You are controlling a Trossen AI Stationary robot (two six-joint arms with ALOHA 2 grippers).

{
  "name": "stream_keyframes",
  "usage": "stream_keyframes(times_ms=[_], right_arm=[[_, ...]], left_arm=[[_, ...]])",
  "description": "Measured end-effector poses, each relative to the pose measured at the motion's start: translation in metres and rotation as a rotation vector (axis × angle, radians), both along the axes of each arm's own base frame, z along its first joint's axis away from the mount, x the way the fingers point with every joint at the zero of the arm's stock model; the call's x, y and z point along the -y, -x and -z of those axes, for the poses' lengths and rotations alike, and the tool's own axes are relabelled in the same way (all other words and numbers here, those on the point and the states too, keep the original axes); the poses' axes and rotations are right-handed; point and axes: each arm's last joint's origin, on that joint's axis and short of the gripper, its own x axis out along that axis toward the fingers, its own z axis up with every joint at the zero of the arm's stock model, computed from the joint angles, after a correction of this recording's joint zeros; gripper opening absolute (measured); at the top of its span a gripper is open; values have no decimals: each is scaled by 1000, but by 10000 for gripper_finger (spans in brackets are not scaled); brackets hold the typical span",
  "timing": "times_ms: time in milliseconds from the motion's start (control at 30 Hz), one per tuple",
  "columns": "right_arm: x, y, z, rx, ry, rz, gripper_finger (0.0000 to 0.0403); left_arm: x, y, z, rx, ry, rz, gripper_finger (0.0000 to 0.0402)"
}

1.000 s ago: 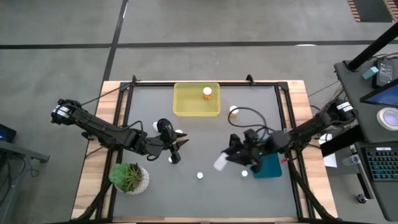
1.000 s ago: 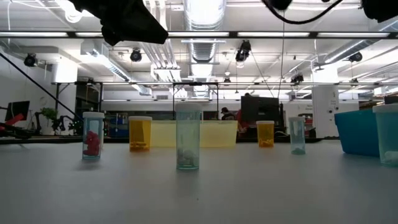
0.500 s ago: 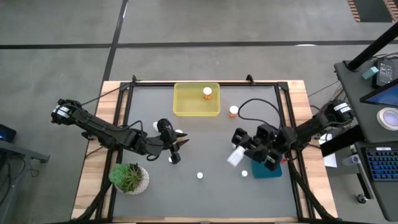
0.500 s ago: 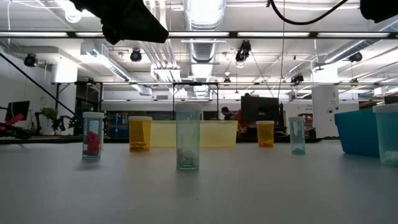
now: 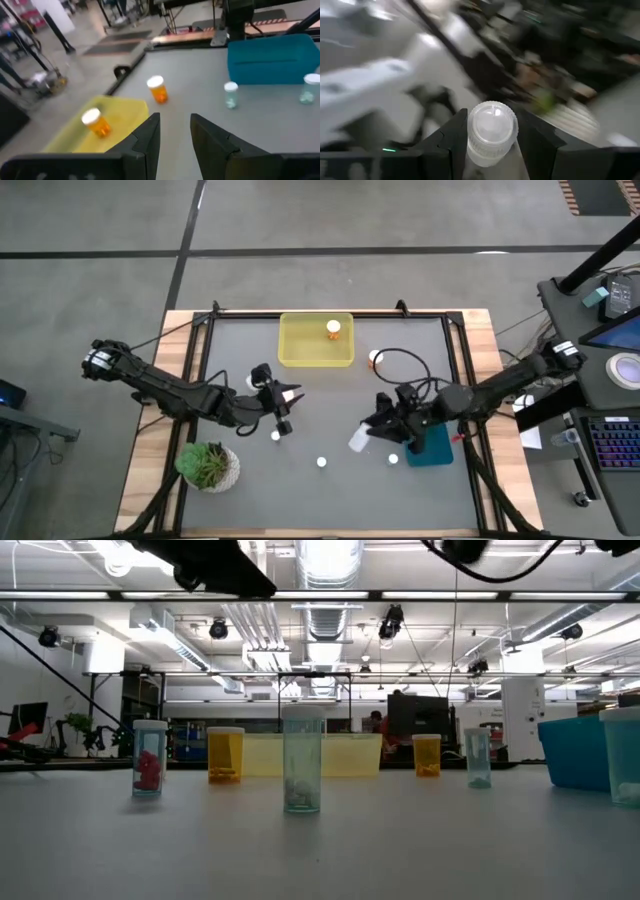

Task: Pick and place medicine bottles into bin by pill shape (circle, oval)
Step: Put the white pill bottle into the blue bin

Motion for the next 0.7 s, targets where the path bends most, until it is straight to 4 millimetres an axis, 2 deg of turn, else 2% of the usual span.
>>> stream_keyframes(times_ms=[267, 467, 700], right_arm=[[23, 40, 12, -526, 70, 314, 141], [26, 72, 25, -762, 64, 321, 141], [18, 94, 43, -990, 148, 309, 141]], left_arm=[[-23, -6, -14, 7, -151, -39, 91], [-44, -9, -15, 5, -167, -116, 91], [-46, -10, -20, 58, -156, -124, 91]])
